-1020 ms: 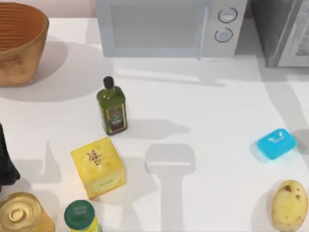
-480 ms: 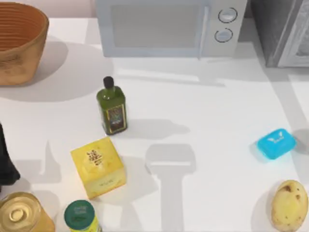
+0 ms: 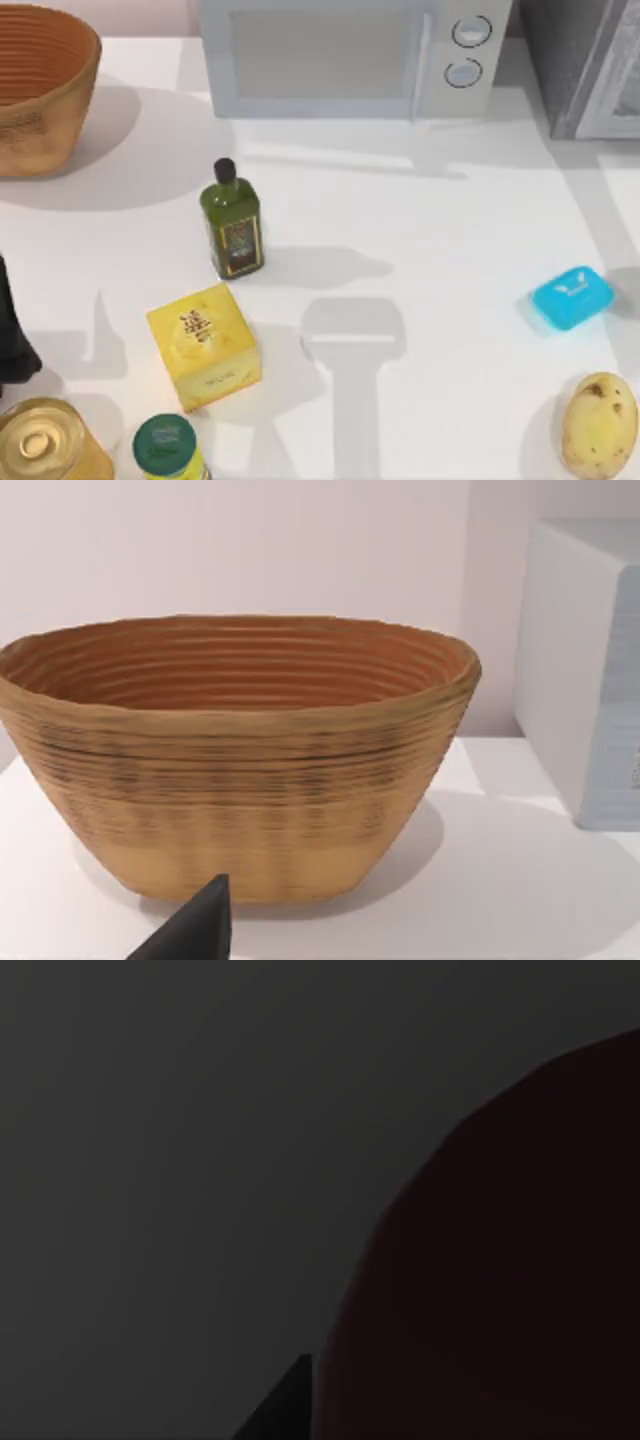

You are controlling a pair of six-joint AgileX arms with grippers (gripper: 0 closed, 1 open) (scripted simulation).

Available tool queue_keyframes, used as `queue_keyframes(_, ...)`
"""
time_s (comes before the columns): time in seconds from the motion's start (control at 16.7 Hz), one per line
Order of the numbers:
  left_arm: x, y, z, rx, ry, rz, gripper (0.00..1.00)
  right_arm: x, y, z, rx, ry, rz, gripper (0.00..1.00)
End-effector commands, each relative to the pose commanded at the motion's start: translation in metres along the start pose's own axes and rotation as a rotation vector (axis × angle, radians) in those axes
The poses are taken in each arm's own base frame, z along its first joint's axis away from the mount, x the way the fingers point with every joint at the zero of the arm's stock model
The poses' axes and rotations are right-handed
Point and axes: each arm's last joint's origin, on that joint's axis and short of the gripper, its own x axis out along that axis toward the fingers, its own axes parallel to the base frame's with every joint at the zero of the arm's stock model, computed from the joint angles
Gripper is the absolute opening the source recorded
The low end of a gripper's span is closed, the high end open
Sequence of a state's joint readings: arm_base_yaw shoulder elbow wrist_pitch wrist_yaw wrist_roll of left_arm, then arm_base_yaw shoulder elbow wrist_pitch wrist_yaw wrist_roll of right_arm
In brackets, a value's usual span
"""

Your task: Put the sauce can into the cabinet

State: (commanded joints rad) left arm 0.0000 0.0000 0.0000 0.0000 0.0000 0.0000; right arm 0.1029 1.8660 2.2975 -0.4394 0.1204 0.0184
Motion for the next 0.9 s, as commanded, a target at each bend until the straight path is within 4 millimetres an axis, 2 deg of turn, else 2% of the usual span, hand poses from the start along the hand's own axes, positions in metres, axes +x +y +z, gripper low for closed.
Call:
queue_keyframes(0.54,0.0,0.0,0.0,0.0,0.0,0.0,1.0,0.0,0.0,0.0,0.0,0.0,0.0,0.98)
queue_keyframes(0.9,0.0,0.0,0.0,0.0,0.0,0.0,1.0,0.0,0.0,0.0,0.0,0.0,0.0,1.0)
